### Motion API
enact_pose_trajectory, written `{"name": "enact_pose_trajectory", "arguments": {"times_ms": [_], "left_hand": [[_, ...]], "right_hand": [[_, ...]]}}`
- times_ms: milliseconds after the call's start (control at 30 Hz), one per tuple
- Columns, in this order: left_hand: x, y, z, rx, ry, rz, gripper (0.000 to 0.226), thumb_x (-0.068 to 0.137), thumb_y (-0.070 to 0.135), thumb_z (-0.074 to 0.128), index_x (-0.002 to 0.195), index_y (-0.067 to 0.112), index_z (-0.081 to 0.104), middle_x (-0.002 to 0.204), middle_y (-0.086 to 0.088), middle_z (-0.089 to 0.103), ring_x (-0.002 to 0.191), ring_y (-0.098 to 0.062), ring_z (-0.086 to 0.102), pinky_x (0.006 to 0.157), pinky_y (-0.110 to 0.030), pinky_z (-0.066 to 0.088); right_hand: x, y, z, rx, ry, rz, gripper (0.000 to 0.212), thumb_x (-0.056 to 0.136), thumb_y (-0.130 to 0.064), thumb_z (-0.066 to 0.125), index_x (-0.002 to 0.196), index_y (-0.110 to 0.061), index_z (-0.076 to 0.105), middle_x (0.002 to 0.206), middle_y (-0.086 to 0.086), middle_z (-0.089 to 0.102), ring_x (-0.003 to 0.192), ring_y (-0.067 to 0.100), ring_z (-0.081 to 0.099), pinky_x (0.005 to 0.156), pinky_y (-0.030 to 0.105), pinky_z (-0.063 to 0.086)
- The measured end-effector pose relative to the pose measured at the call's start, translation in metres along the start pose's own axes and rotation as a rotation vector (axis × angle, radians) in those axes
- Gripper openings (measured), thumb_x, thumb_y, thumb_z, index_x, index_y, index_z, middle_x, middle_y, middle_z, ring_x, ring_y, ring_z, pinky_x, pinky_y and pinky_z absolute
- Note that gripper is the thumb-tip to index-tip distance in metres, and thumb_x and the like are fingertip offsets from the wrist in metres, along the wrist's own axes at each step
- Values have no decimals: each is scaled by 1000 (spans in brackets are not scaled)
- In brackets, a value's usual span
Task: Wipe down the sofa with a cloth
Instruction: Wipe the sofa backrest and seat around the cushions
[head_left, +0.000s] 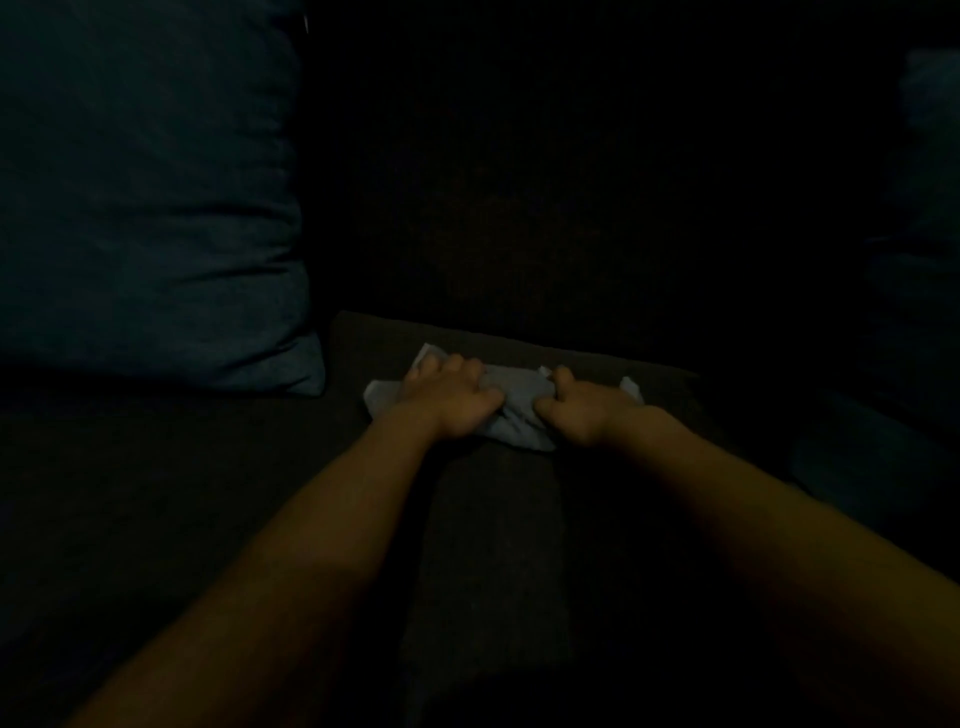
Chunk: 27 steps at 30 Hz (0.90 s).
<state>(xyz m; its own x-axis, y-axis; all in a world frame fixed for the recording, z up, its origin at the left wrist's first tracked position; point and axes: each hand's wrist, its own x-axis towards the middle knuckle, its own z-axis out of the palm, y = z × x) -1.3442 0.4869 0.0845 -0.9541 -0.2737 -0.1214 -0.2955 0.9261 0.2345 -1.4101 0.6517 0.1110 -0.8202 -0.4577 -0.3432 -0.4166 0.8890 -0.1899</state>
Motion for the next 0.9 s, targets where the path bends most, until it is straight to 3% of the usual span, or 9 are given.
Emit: {"name": "enact_pose_trajectory", "arguments": {"times_ms": [233, 467, 567, 633, 733, 900], "left_hand": [[-103, 22, 8, -66, -31, 18, 61, 91, 57, 30, 144, 26, 30, 149, -3, 30, 135, -27, 24, 108, -39, 22], [-204, 47, 19, -50, -103, 52, 59, 93, 54, 34, 143, 23, 28, 149, -3, 28, 136, -25, 22, 109, -38, 20], [-242, 49, 20, -34, -201, 136, 54, 93, 49, 40, 140, 22, 32, 143, -1, 32, 132, -23, 25, 109, -37, 23], [-247, 50, 16, -2, -215, 186, 46, 93, 46, 43, 131, 20, 40, 135, -4, 41, 127, -24, 33, 107, -36, 28], [-225, 62, -1, 13, -157, 196, 38, 95, 41, 44, 120, 14, 45, 125, -10, 44, 119, -28, 39, 103, -40, 33], [-144, 89, -43, 67, 226, 205, 39, 94, 37, 44, 124, 11, 41, 128, -14, 39, 118, -33, 38, 98, -46, 33]], "right_hand": [[-88, 8, 23, 2, -78, 20, 65, 90, -57, 23, 149, -35, 7, 138, 3, 51, 126, 22, 47, 111, 53, 3], [-179, 25, 44, -86, -134, -109, 66, 90, -57, 28, 148, -31, 11, 139, 3, 49, 125, 23, 46, 107, 51, 14], [-216, 35, 44, -112, -257, -206, 64, 88, -57, 39, 141, -24, 25, 130, 5, 53, 112, 22, 52, 92, 39, 35], [-228, 39, 40, -60, -304, -251, 50, 89, -51, 45, 128, -21, 38, 115, 4, 55, 97, 19, 54, 79, 31, 39], [-218, 44, 26, -193, -105, -263, 45, 89, -52, 45, 118, -16, 43, 111, 10, 57, 94, 23, 56, 73, 29, 38], [-165, 48, -32, -144, 358, -149, 50, 88, -43, 49, 124, -8, 38, 127, 19, 52, 113, 35, 53, 88, 40, 43]]}}
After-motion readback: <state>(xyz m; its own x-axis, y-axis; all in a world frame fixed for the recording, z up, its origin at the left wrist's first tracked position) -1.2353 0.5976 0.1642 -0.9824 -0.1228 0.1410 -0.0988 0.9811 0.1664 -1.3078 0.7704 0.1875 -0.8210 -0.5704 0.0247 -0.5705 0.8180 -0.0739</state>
